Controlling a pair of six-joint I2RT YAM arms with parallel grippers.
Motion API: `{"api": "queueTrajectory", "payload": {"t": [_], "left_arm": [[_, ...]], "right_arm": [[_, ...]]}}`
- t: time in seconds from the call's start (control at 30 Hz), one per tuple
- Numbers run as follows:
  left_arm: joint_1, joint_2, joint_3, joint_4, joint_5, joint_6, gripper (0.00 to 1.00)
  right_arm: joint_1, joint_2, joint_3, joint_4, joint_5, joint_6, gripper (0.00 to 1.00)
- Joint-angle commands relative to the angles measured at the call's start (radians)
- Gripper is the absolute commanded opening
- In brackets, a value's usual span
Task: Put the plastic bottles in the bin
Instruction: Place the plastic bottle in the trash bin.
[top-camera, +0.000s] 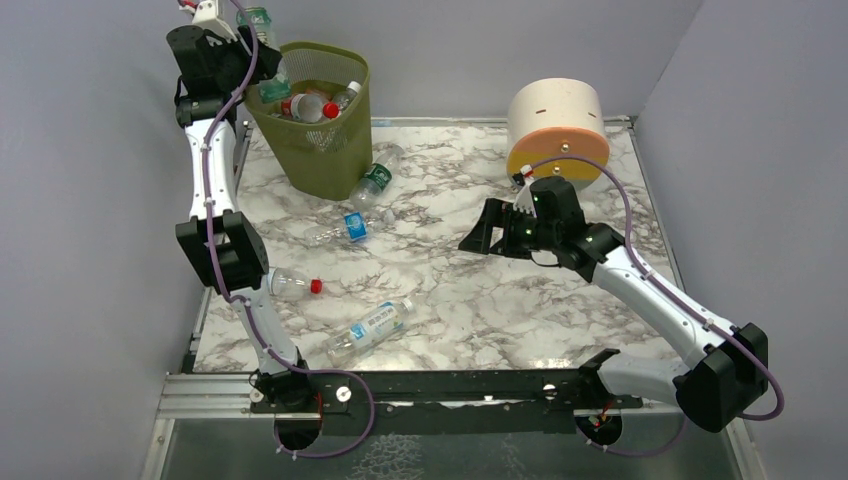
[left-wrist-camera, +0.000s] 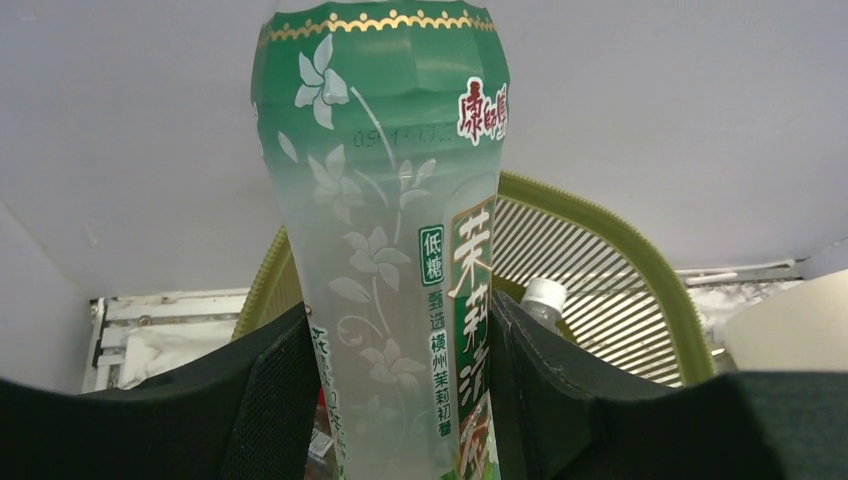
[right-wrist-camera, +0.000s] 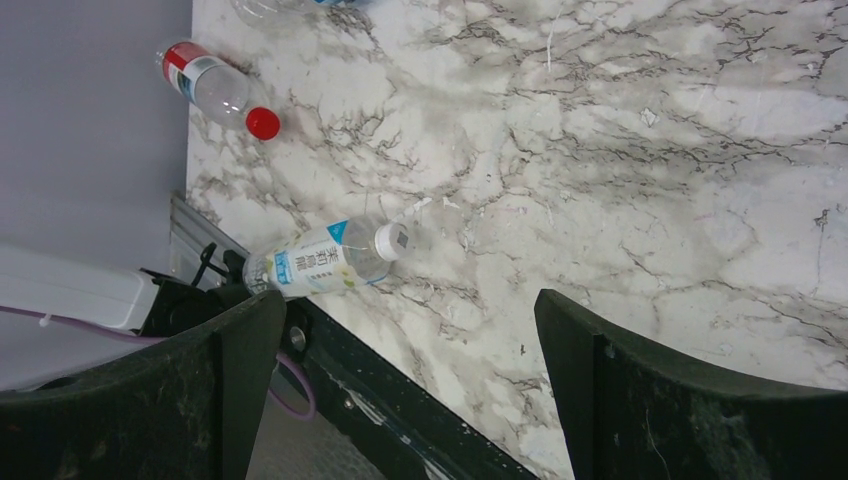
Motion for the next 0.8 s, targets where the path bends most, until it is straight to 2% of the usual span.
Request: {"api": "queueTrajectory", "payload": {"t": [0.0, 0.1, 0.17, 0.2, 0.5, 0.67, 0.77], "left_arm": [[0.006, -0.002, -0.02, -0.009, -0.068, 0.084, 0.6], [0.006, -0.008, -0.041, -0.009, -0.099, 0.081, 0.81], [0.007, -0.005, -0.034, -0.009, -0.09, 0.066, 0.88], [0.007, -0.006, -0.032, -0.008, -0.083, 0.058, 0.97], [0.006, -0.067, -0.021, -0.015, -0.04, -0.02, 0.99], [0.006, -0.172, -0.041, -0.055, 0.012, -0.065, 0.99], [0.005, -0.268, -0.11, -0.064, 0.059, -0.102, 0.99]], "right_arm": [[-0.005, 0.002, -0.008, 0.034, -0.039, 0.016, 0.98], [-0.006, 0.005, -0.005, 0.035, -0.044, 0.017, 0.98], [-0.005, 0.004, -0.007, 0.035, -0.043, 0.018, 0.98], [-0.006, 0.003, -0.007, 0.035, -0.044, 0.018, 0.98], [-0.005, -0.007, -0.01, 0.034, -0.046, 0.016, 0.98], [-0.005, 0.004, -0.005, 0.044, -0.077, 0.007, 0.98], [-0.004, 0.021, -0.01, 0.05, -0.108, 0.004, 0.97]]}}
